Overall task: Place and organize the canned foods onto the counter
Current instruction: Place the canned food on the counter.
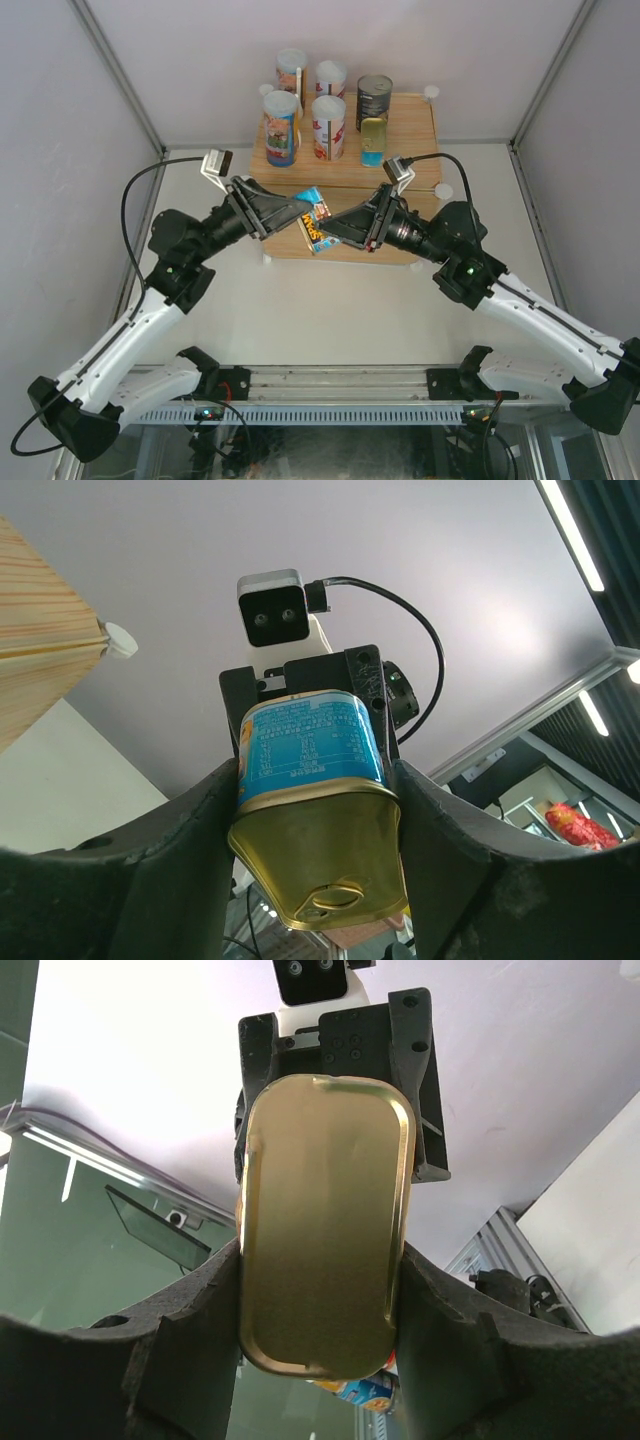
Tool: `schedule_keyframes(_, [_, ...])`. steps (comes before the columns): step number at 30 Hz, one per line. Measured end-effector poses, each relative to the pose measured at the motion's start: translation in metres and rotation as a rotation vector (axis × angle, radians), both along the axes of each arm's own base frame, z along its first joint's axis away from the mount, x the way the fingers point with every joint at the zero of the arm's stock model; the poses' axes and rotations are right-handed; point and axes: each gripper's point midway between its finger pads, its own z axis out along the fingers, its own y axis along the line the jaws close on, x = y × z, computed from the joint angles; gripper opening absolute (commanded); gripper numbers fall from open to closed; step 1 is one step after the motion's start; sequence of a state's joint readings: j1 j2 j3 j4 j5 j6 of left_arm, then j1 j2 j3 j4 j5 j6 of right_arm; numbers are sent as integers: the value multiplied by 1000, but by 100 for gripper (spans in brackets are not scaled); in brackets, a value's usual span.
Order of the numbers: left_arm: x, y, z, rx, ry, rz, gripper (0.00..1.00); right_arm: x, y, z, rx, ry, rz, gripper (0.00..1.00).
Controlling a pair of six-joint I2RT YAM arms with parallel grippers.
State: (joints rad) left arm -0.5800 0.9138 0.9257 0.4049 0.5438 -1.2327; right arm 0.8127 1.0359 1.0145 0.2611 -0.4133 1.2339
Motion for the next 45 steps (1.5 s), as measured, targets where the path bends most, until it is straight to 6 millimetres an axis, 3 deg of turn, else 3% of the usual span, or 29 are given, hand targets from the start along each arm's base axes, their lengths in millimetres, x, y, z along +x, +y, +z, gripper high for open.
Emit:
schedule_keyframes(4, [1, -1, 0, -4, 7, -2, 45, 1, -1, 0, 0, 0, -3, 0])
schedule_keyframes(10, [3, -3, 0, -10, 7, -7, 1, 2, -2, 0, -3, -3, -4, 0])
schedule_keyframes(22, [6, -7, 3, -23, 10, -10, 0, 4, -6, 1, -26, -18, -6, 3])
schedule_keyframes(29, [7, -8, 5, -39, 35, -1, 0, 7, -10, 1, -36, -32, -4, 21])
schedule_keyframes(32, [8, -9, 4, -42, 47, 2, 0, 7, -11, 0, -39, -31, -1, 31])
schedule_keyframes(33, [10, -9, 4, -45, 55, 12, 0, 8, -12, -1, -41, -32, 1, 39])
schedule_keyframes(45, [12, -9, 4, -48, 66, 26, 0, 10, -14, -2, -43, -25, 7, 57])
